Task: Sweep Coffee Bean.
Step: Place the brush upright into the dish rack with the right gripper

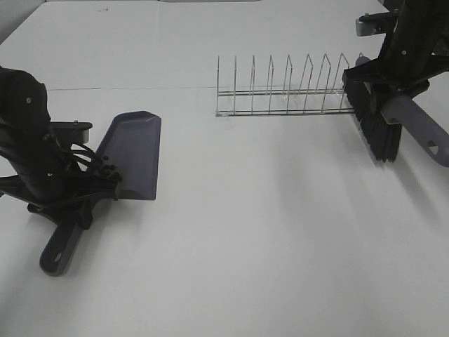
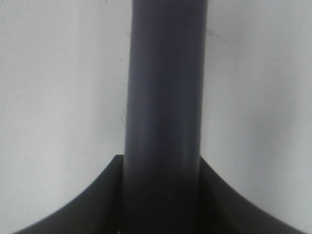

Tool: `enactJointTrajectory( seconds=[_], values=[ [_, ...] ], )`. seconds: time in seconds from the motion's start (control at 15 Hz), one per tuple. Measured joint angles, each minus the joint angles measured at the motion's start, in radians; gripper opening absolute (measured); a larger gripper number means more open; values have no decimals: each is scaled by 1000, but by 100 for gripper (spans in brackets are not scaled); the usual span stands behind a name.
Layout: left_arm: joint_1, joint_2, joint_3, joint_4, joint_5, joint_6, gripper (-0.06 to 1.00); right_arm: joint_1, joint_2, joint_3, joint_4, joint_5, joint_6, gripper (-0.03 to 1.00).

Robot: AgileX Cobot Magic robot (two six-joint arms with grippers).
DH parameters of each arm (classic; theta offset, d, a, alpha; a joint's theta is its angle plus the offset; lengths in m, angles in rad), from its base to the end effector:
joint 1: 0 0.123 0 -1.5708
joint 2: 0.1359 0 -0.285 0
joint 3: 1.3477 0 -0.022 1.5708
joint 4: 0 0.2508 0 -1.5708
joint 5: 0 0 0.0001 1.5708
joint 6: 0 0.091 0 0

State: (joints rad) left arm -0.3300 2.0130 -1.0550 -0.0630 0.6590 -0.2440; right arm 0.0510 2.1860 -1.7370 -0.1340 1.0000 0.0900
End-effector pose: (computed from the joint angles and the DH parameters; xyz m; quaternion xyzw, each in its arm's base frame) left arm 0.3185 -0.1128 0.0932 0.0185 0.9994 -0.0248 0.0140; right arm 0.4558 0.0130 0.1747 -0.0107 0.9927 -0.0523 0.1080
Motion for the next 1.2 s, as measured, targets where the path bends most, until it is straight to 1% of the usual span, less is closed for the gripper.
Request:
enactJointTrajectory(
  seconds=[0.13,0.27,0.47,0.53,0.67,0.73,0.87,0.93,1.0,1.13,1.2],
  values=[
    [0,0,0,0,0,0,26,0,47,-63,0,-8,-16,27],
    [0,0,0,0,0,0,26,0,106,-164,0,-6,-18,27],
    [0,0,0,0,1,0,26,0,192,-314,0,37,-20,27],
    [0,0,0,0,1,0,26,0,213,-350,0,56,-20,27],
    [0,0,0,0,1,0,26,0,228,-369,0,70,-17,28],
    [0,0,0,0,1,0,26,0,228,-372,0,80,-15,36],
    [0,0,0,0,1,0,26,0,228,-376,-4,86,-15,67],
    [0,0,0,0,1,0,26,0,228,-377,-4,101,-15,78],
    [0,0,0,0,1,0,26,0,222,-377,-4,123,-15,84],
    [0,-4,0,0,0,0,26,0,200,-377,1,162,-15,87],
    [-2,-13,1,-19,-18,0,26,0,148,-377,12,205,-15,87]
  ],
)
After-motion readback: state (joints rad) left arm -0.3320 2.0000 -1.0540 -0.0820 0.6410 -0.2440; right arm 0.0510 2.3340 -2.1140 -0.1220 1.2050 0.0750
